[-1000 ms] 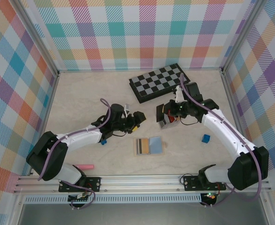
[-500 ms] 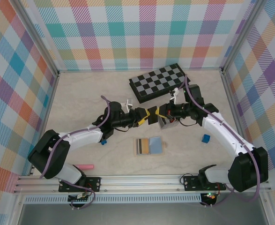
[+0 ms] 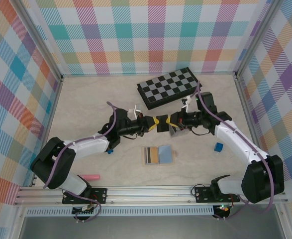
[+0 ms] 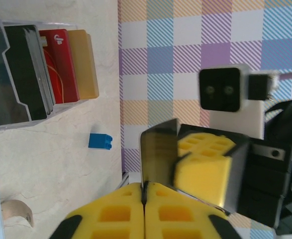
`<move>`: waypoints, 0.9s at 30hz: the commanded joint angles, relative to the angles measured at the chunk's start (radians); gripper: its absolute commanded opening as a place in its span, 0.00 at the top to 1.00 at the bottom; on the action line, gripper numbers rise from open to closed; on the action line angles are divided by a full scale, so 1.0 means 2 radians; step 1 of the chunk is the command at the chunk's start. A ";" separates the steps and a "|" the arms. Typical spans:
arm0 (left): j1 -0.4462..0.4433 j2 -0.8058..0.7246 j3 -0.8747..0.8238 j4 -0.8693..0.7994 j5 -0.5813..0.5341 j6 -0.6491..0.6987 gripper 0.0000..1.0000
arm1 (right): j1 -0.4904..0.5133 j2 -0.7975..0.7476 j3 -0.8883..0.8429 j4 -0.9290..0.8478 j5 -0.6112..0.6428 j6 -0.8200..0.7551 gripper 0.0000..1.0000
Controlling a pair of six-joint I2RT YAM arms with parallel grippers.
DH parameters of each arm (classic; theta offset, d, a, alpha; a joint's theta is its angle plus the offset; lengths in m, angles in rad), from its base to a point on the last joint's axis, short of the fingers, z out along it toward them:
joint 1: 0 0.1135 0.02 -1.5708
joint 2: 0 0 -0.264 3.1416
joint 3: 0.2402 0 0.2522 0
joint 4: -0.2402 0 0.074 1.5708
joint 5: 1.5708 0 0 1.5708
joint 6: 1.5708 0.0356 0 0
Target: Put the credit cards into the card holder
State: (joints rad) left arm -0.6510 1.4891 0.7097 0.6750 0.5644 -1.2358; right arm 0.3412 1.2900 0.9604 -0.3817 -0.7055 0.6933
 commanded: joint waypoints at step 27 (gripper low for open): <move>0.003 -0.005 -0.064 0.001 -0.051 -0.243 1.00 | 0.000 -0.018 -0.034 -0.013 0.060 0.031 0.60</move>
State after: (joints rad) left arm -0.6510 1.4731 0.5785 0.6575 0.4717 -1.6779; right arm 0.3408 1.2705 0.9154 -0.3782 -0.6079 0.7670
